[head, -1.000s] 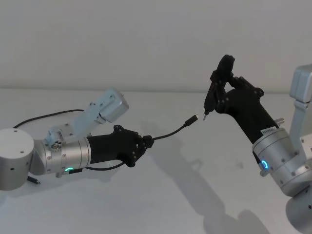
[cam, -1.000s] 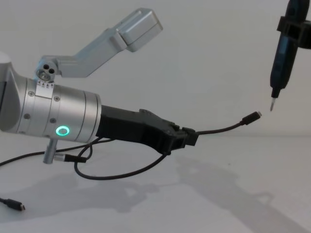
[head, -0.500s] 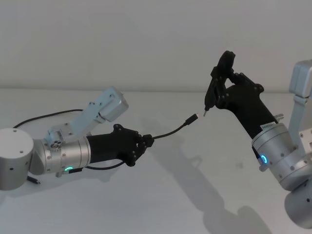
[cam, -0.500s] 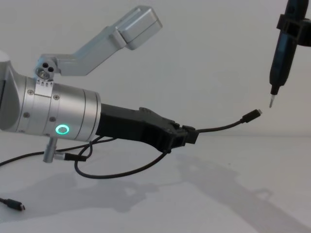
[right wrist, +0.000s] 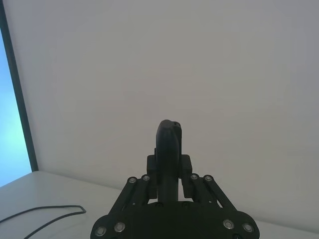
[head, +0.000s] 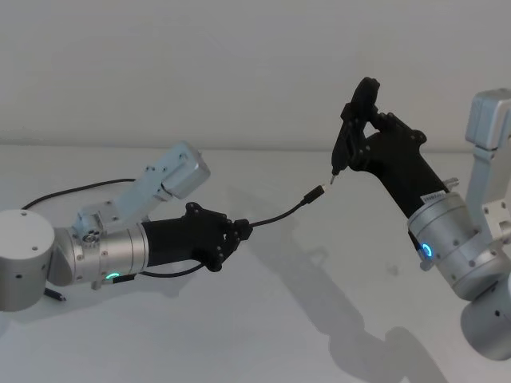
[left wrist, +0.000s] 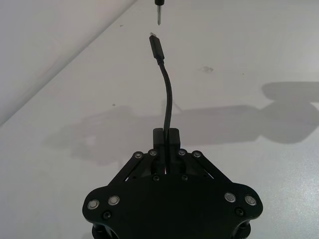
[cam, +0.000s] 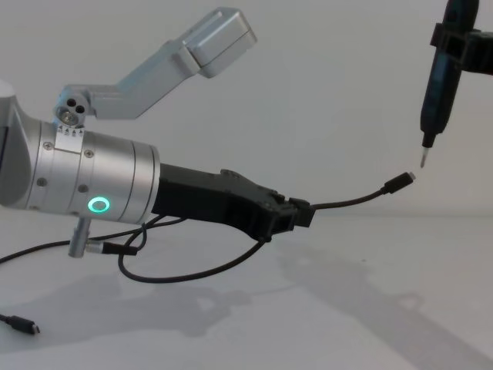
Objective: Pick up the data cable with the one hand.
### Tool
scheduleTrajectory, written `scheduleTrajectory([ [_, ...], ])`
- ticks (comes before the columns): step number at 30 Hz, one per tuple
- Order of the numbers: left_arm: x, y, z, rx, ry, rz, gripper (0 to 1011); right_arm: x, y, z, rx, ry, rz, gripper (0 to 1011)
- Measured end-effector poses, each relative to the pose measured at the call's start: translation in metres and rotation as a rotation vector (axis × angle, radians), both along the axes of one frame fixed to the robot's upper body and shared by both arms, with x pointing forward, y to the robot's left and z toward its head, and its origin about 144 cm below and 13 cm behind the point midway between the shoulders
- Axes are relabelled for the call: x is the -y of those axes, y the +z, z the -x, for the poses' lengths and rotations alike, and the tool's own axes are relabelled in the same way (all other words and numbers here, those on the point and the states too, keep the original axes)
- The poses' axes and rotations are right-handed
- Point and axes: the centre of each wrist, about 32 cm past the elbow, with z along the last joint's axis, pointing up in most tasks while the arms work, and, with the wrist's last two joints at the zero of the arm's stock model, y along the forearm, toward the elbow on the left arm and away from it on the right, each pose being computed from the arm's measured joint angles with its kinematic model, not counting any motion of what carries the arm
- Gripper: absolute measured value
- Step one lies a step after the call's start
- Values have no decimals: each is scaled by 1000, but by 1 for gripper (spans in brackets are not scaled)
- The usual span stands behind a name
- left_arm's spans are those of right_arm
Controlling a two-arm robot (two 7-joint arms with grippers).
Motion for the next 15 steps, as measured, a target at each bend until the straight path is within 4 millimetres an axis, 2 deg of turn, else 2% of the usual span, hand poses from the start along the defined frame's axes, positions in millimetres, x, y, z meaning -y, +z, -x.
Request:
scheduleTrajectory([
  [15,0,0,0,0,0,0,52,-2,0,-8,-6,5,7,274],
])
